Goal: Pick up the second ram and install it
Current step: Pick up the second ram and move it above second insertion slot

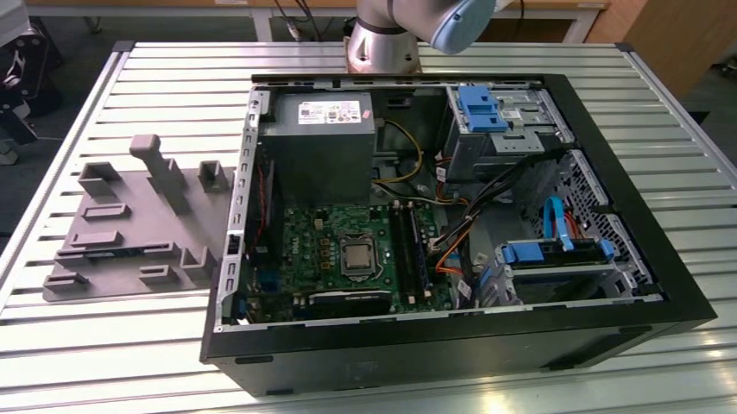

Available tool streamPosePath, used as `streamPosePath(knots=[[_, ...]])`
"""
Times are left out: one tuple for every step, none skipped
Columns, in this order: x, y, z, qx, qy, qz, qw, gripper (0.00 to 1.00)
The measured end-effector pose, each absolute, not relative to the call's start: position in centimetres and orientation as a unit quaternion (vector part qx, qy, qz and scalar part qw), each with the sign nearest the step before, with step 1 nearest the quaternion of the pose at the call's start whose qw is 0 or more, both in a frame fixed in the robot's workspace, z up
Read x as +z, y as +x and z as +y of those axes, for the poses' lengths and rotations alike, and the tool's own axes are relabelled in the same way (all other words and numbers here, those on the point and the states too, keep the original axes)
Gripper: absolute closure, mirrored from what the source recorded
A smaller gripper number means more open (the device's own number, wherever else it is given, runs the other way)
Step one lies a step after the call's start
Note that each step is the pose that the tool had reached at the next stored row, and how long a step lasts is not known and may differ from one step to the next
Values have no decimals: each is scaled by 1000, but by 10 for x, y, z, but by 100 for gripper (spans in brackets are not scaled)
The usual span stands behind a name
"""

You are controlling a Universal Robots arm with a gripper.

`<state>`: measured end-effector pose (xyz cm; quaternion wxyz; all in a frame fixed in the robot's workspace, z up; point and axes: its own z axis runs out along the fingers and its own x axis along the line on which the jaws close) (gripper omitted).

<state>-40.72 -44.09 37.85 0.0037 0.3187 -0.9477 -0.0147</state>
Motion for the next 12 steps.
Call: streamPosePath(knots=[[378, -407, -441, -15, 323, -946, 4, 89], [378, -407, -441, -15, 329, -944, 4, 89], [378, -407, -441, -15, 337, -941, 4, 89], [378, -407, -441, -15, 345, -939, 4, 89], [378, -407, -441, -15, 353, -935, 4, 89], [378, -407, -441, -15, 361, -932, 4, 89], [378, -407, -441, -15, 370, -929, 4, 89], [378, -407, -441, -14, 378, -926, 5, 89], [378, -407, -441, -14, 386, -922, 5, 89], [378, -407, -441, -14, 395, -919, 5, 89], [378, -407, -441, -14, 403, -915, 5, 89], [378, -407, -441, -14, 411, -912, 5, 89]])
